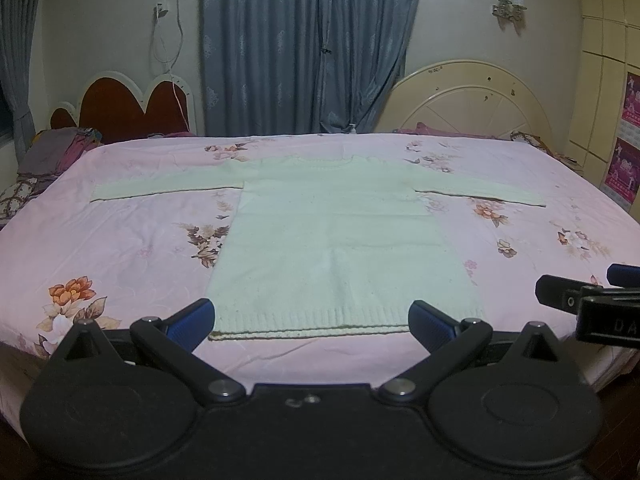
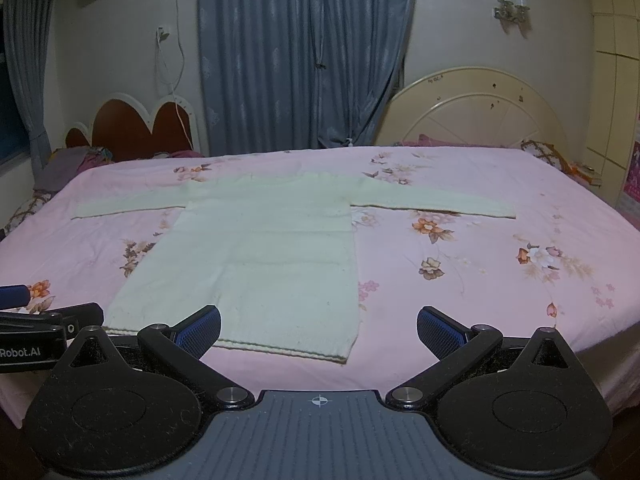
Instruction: Fold small clothes
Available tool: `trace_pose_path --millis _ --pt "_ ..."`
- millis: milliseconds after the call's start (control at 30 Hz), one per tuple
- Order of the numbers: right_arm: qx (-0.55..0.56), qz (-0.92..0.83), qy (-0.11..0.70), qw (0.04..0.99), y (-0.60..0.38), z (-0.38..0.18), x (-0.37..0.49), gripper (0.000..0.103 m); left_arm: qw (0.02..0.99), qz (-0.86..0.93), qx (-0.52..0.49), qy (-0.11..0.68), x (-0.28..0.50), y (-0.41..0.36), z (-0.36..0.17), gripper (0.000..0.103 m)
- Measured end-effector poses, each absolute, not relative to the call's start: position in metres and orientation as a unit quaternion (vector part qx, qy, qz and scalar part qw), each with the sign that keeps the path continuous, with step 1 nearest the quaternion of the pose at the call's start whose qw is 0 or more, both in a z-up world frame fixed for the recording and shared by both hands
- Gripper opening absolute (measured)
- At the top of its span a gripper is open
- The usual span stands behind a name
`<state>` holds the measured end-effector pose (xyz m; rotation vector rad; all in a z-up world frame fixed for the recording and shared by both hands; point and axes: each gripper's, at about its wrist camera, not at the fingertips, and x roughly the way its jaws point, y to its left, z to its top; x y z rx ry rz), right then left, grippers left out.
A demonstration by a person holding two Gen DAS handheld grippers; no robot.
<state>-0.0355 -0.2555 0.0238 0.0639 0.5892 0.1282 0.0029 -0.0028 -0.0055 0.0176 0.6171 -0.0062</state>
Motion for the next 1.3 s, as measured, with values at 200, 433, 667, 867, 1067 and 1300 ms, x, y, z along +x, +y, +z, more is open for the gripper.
trace_pose_path --millis 200,433,667,867,1067,1300 --pt "0.030 0.065 0.290 0.954 -0.2552 0.0247 -0.0349 0.103 0.953 -0.002 0.010 0.303 0.0024 -0.0036 -0.0039 0.103" --pt "0.030 0.065 0.289 0.955 -0.2553 0.0262 -0.0350 0.103 0.953 -0.002 0.012 0.302 0.0026 -0.0034 -0.0033 0.103" --pt "0.030 0.066 0.290 0.954 -0.2548 0.0273 -0.0340 0.103 0.953 -0.001 0.013 0.303 0.0028 -0.0030 -0.0028 0.103" --pt "0.030 0.066 0.290 0.954 -0.2550 0.0270 -0.0340 0.103 0.953 -0.001 0.012 0.303 0.0025 -0.0030 -0.0027 0.103" --pt "0.029 0.066 0.291 0.954 -0.2536 0.0280 -0.0338 0.103 0.953 0.000 0.012 0.303 0.0017 -0.0012 -0.0020 0.103" --pt "0.028 0.067 0.292 0.954 -0.2521 0.0287 -0.0339 0.103 0.952 0.001 0.010 0.305 0.0026 -0.0026 -0.0024 0.103"
